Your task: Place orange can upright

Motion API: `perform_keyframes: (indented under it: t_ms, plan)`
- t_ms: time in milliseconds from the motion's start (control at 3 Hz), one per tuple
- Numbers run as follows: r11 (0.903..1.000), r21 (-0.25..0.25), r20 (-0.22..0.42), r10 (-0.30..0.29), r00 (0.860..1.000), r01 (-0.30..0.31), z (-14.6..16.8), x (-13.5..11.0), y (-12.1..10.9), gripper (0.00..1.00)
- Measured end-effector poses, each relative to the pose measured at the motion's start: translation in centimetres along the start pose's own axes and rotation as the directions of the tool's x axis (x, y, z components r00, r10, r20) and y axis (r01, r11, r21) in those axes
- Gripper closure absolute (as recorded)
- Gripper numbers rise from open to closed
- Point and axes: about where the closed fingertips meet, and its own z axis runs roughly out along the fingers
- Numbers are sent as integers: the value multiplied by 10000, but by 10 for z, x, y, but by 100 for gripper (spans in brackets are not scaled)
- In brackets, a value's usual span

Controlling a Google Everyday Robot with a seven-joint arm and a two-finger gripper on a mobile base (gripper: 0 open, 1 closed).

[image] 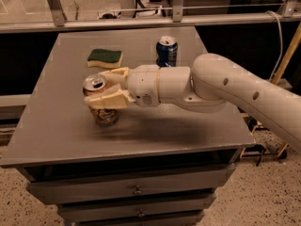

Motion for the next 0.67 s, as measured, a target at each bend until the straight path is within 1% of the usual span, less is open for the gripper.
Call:
perform_keyframes:
  t_ms: [667]
  plan:
    - [10000, -79, 5, -46, 10000, 46, 4, -3, 3, 12]
